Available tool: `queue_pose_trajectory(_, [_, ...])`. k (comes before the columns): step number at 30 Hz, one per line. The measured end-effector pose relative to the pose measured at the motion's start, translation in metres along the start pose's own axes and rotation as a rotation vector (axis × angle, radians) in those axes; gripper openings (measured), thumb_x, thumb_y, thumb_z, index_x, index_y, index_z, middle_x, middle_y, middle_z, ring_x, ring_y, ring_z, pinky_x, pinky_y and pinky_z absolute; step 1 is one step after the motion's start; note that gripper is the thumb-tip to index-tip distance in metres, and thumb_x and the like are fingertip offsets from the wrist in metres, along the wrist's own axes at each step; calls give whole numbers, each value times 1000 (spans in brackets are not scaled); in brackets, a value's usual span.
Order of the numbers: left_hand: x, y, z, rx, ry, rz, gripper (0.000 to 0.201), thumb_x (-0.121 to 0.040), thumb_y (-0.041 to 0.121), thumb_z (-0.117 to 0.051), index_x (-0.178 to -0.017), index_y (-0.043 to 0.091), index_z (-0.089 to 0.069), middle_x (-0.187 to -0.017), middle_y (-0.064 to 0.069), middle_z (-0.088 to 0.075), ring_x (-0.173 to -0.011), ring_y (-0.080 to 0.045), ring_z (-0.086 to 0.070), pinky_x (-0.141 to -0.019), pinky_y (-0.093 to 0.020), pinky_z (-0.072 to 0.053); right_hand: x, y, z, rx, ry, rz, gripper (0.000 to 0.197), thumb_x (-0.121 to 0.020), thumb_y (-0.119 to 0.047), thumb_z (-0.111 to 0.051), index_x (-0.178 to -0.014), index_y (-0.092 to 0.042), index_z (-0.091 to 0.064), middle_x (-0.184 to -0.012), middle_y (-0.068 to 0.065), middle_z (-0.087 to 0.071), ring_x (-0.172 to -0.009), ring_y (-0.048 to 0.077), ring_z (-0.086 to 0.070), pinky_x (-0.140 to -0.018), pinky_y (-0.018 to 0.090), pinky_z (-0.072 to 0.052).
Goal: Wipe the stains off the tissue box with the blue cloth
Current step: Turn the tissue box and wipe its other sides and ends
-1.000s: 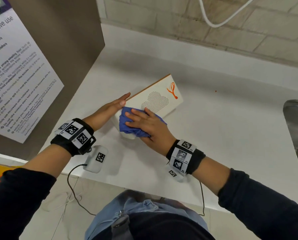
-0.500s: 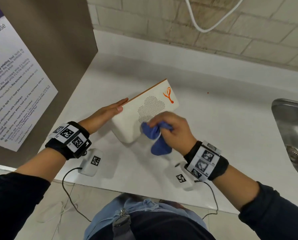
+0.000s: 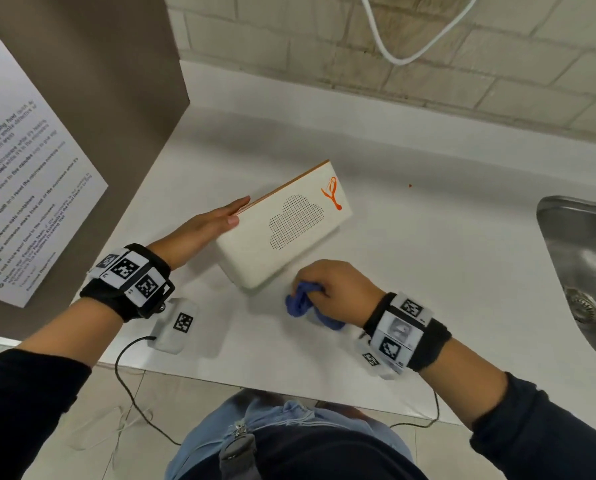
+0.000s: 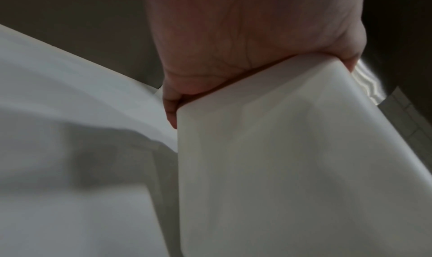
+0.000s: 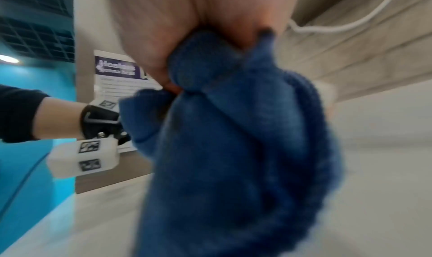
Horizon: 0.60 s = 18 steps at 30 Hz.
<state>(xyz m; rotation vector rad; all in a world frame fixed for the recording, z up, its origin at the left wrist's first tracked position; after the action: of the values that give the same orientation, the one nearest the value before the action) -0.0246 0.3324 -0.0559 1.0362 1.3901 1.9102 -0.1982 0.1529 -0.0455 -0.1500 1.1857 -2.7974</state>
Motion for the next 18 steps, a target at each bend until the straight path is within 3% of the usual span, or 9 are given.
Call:
queue_pose_trajectory(2, [2, 1, 2, -53, -6, -14, 54, -77, 52, -53, -129, 51, -40, -138, 30, -41, -125, 20, -33, -104, -16, -25, 18, 19, 18, -195, 178, -124, 29, -73, -13, -37, -85, -16, -64, -90, 11, -68, -84, 26, -62, -80, 39, -50])
queue_pose_trajectory(3, [4, 2, 4, -95, -13, -27, 51, -81, 47, -55, -129, 52, -39, -137, 30, -42, -125, 19, -34, -103, -14, -26, 25, 27, 29, -278, 276, -173, 26, -76, -17, -37, -84, -21, -60, -91, 12, -67, -87, 29, -61, -82, 42, -48])
queue_pose_trajectory(5, [3, 6, 8, -237, -27, -77, 57, -81, 46, -57, -133, 50, -37, -137, 21, -46, -129, 8, -39, -103, -14, -31, 36, 36, 51, -322, 402, -238, 22, -82, -16, -36, -84, -28, -54, -89, 4, -63, -86, 22, -60, -82, 32, -47])
queue_pose_trajectory(7, [0, 9, 17, -452, -44, -122, 69, -75, 57, -54, -139, 48, -30, -135, 4, -49, -126, -11, -45, -106, -30, -34, 43, 42, 65, -334, 465, -257, 27, -87, -5, -35, -82, -28, -49, -85, -6, -56, -79, 8, -54, -78, 19, -42])
queue_pose_trajectory(10, [-3, 8, 28, -712, -88, -137, 80, -70, 63, -53, -141, 52, -18, -133, 3, -41, -119, -22, -39, -105, -46, -33, 46, 49, 77, -549, 539, -341, 34, -87, 12, -34, -74, -18, -43, -80, -1, -50, -73, 5, -49, -72, 13, -40])
queue_pose_trajectory(12, [-3, 8, 32, -816, -105, -147, 88, -67, 65, -55, -142, 51, -12, -135, 7, -36, -119, -23, -36, -106, -48, -32, 49, 52, 82, -762, 532, -453, 20, -80, 3, -47, -72, -13, -40, -76, 2, -46, -72, 11, -46, -65, 15, -40])
queue_pose_trajectory(14, [-4, 9, 35, -878, -116, -166, 93, -65, 67, -57, -143, 50, -9, -135, 7, -33, -120, -22, -34, -105, -46, -32, 57, 53, 85, -984, 443, -498, 16, -68, -9, -46, -83, -11, -41, -82, 3, -47, -76, 14, -46, -63, 18, -40])
queue_pose_trajectory(18, [-9, 12, 40, -951, -139, -158, 106, -59, 66, -62, -145, 44, -4, -135, 5, -29, -120, -18, -32, -105, -43, -34, 73, 55, 83, -1245, 233, -391, 73, -55, -3, -48, -127, -2, -37, -117, 6, -52, -109, 21, -50, -82, 31, -39])
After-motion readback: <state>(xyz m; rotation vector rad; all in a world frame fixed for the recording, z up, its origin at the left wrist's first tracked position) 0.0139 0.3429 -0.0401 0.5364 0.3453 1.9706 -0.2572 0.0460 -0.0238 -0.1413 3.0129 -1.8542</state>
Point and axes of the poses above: each hand's wrist, its own x-axis away from the middle knuckle, its own z-axis out of the back of the hand, y = z × x, the point moved 2 cm from there along -x, towards the middle knuckle
